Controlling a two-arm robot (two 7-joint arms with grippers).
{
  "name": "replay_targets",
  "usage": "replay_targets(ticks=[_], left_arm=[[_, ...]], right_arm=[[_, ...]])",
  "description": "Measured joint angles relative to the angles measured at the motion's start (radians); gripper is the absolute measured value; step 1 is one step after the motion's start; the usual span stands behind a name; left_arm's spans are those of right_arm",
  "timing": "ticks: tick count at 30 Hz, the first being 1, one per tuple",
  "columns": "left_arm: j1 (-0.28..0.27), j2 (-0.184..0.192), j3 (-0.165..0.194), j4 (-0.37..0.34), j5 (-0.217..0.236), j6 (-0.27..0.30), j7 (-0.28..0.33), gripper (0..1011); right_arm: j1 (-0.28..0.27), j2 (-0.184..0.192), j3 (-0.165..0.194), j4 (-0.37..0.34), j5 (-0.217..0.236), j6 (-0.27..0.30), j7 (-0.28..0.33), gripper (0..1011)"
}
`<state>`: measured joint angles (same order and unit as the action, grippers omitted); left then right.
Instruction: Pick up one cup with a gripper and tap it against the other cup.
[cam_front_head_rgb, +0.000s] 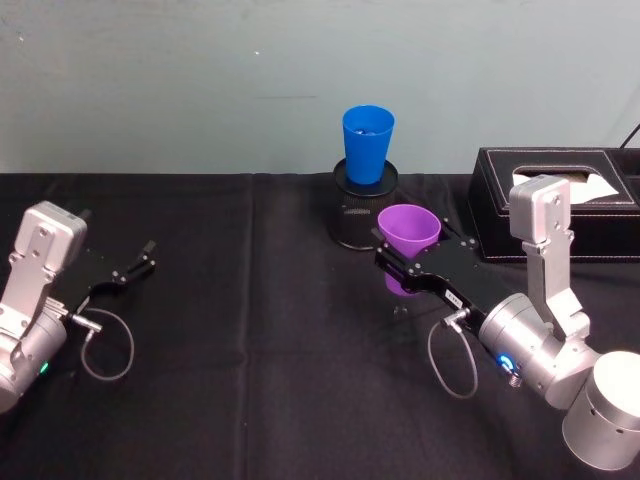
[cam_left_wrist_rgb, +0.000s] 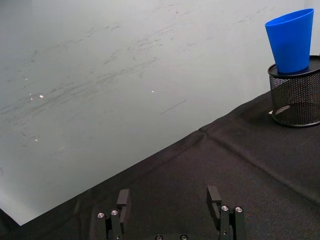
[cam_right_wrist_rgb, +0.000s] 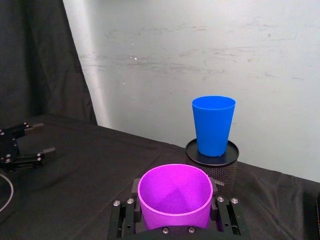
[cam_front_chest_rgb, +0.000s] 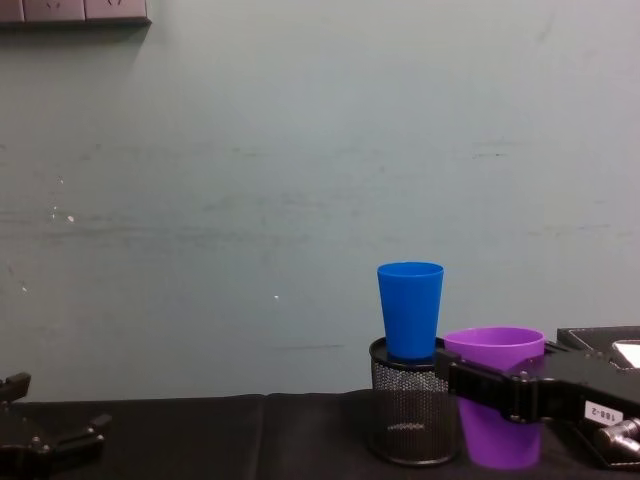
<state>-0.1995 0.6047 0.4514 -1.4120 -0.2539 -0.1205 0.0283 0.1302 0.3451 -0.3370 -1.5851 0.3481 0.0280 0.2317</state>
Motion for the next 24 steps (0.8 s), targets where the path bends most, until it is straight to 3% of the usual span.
replay_targets(ticks=[24], left_arm=[[0.000,0.000,0.000,0.000,0.000,0.000,0.000,1000]], right_arm=[[0.000,0.000,0.000,0.000,0.000,0.000,0.000,735]])
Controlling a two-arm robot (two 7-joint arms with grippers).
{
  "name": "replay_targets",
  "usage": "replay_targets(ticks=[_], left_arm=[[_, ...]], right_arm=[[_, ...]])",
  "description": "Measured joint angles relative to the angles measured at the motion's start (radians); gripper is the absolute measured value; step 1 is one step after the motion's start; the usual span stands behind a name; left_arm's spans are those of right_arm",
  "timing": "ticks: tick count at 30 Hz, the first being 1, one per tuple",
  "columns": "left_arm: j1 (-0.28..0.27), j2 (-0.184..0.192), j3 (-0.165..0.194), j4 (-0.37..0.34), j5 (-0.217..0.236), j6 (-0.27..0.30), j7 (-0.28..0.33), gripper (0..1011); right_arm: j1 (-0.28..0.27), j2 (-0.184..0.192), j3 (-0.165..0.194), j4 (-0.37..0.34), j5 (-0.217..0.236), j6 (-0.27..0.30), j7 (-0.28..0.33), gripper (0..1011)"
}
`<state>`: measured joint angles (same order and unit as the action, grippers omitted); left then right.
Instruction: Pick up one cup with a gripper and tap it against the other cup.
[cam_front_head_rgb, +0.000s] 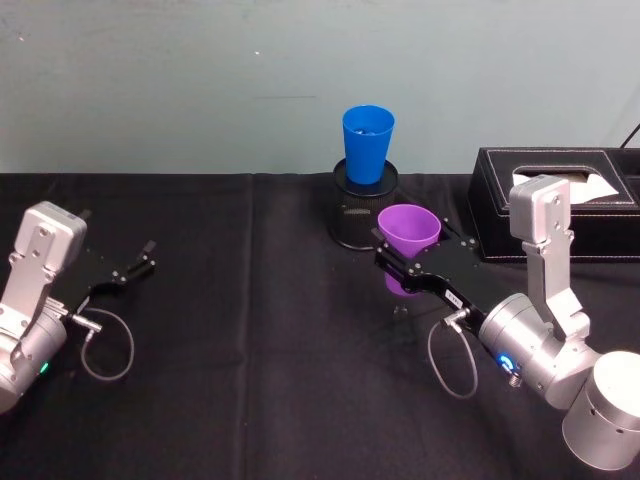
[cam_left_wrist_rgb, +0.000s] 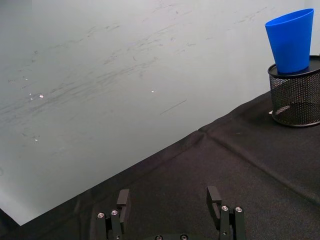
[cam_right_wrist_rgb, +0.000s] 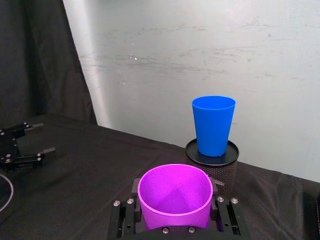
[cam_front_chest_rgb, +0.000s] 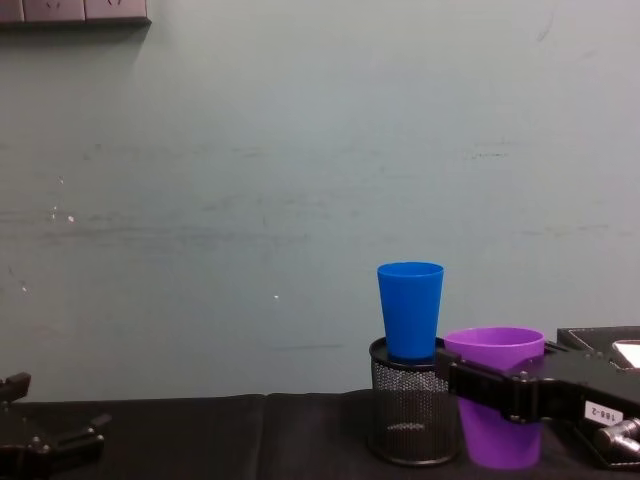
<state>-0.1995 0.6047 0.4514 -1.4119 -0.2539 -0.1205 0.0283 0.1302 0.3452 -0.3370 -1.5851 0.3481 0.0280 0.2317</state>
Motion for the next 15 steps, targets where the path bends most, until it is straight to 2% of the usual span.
replay_targets(ticks=[15], left_arm=[[0.000,0.000,0.000,0.000,0.000,0.000,0.000,1000]], right_arm=[[0.000,0.000,0.000,0.000,0.000,0.000,0.000,735]])
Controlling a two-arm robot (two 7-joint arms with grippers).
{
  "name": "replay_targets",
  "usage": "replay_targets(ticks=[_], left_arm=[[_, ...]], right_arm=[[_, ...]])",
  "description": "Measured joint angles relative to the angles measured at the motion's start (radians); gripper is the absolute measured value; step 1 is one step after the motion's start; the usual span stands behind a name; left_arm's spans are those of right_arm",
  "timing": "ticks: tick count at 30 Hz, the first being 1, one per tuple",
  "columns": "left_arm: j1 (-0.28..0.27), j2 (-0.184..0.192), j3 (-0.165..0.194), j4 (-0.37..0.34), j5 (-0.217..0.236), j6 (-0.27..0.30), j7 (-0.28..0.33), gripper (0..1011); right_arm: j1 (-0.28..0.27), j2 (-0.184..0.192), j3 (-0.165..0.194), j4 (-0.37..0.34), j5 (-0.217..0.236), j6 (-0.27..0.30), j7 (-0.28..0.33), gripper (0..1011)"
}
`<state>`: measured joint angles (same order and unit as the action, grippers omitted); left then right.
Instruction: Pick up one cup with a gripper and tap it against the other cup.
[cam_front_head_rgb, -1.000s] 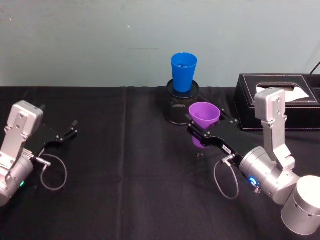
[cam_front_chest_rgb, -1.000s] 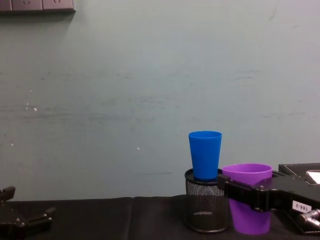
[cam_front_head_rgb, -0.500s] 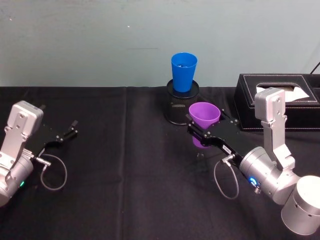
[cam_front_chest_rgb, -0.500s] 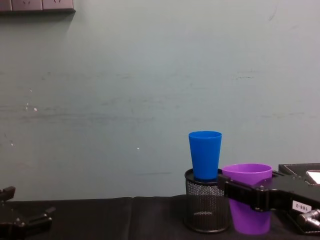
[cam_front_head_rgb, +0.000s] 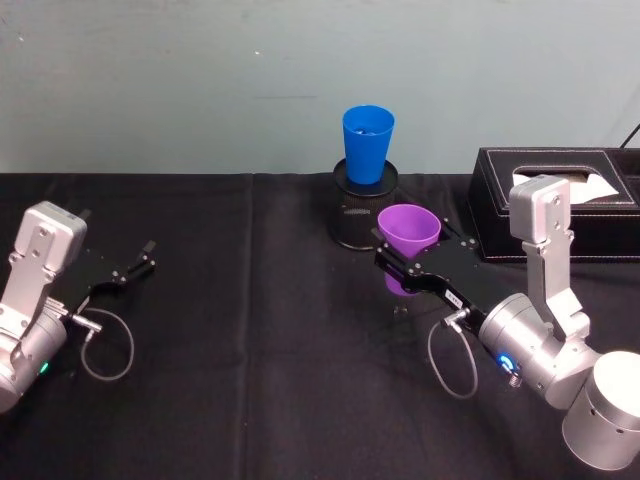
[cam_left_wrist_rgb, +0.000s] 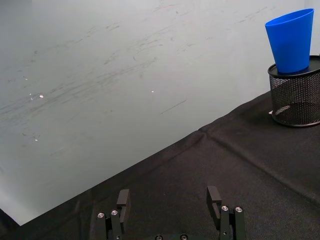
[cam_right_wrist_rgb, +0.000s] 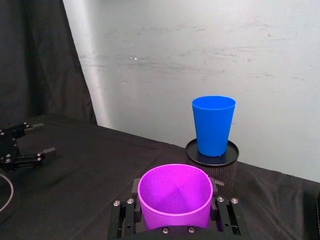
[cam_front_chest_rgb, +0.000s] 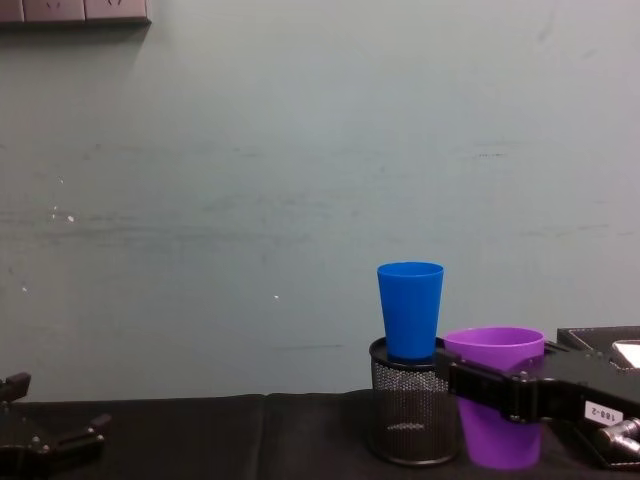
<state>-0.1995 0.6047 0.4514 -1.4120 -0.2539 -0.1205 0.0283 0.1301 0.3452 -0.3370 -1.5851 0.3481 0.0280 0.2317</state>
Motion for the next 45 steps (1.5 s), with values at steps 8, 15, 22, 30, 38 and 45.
replay_targets(ticks=[8,15,22,30,38,45], left_arm=[[0.000,0.000,0.000,0.000,0.000,0.000,0.000,1000],[0.000,0.000,0.000,0.000,0.000,0.000,0.000,1000],[0.000,0.000,0.000,0.000,0.000,0.000,0.000,1000],[0.000,0.000,0.000,0.000,0.000,0.000,0.000,1000],[0.000,0.000,0.000,0.000,0.000,0.000,0.000,1000],[0.000,0.000,0.000,0.000,0.000,0.000,0.000,1000]], right_arm=[[0.000,0.000,0.000,0.000,0.000,0.000,0.000,735],[0.000,0.000,0.000,0.000,0.000,0.000,0.000,735],[0.000,0.000,0.000,0.000,0.000,0.000,0.000,735],[0.000,0.000,0.000,0.000,0.000,0.000,0.000,735],[0.000,0.000,0.000,0.000,0.000,0.000,0.000,735],[0.000,0.000,0.000,0.000,0.000,0.000,0.000,735]])
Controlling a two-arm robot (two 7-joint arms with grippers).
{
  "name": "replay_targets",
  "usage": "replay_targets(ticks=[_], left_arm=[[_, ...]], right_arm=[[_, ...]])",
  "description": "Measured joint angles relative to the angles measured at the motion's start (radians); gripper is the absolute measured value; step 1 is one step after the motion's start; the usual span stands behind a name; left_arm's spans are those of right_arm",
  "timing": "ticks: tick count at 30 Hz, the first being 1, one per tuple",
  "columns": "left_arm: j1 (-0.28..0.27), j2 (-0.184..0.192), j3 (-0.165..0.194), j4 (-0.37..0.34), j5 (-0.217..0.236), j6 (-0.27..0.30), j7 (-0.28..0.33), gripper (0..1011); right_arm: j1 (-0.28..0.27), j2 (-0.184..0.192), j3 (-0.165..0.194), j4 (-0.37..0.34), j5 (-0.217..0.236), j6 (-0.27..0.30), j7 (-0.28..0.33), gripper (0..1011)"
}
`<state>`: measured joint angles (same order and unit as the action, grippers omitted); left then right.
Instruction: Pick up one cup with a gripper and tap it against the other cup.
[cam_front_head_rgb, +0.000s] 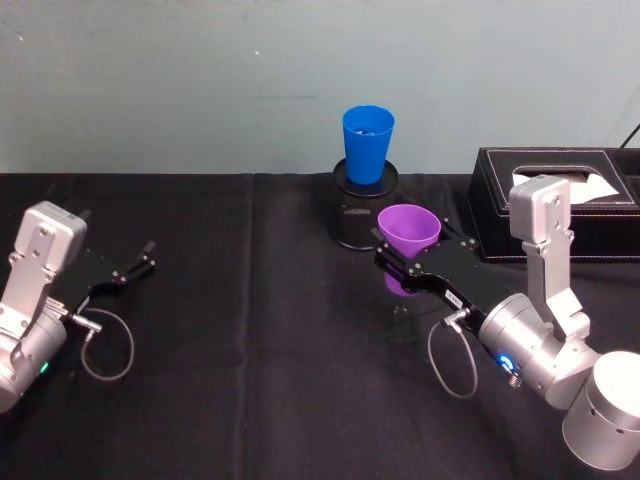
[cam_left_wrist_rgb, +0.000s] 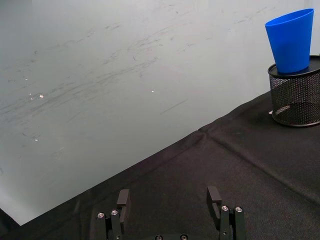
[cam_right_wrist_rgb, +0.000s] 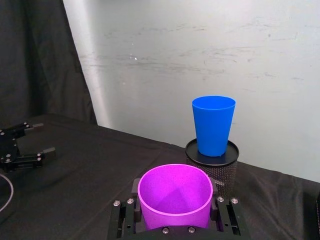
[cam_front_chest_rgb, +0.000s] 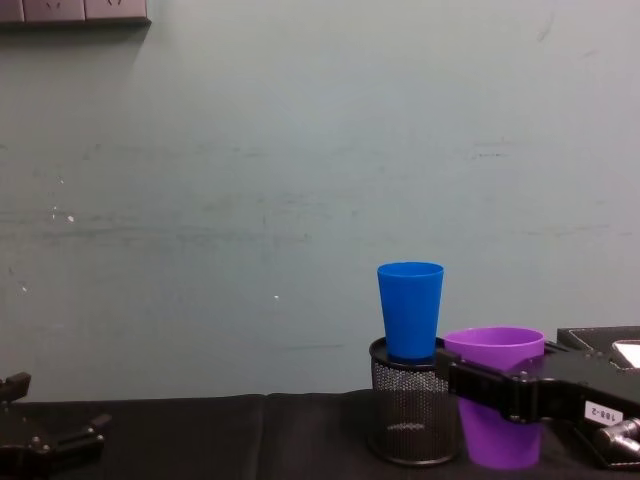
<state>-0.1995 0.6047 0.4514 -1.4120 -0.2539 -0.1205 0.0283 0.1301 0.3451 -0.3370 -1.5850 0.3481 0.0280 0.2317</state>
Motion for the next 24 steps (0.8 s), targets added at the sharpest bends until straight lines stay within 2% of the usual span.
replay_targets(ticks=[24], left_arm=[[0.000,0.000,0.000,0.000,0.000,0.000,0.000,1000]], right_arm=[[0.000,-0.003,0.002,0.000,-0.003,0.000,0.001,735]])
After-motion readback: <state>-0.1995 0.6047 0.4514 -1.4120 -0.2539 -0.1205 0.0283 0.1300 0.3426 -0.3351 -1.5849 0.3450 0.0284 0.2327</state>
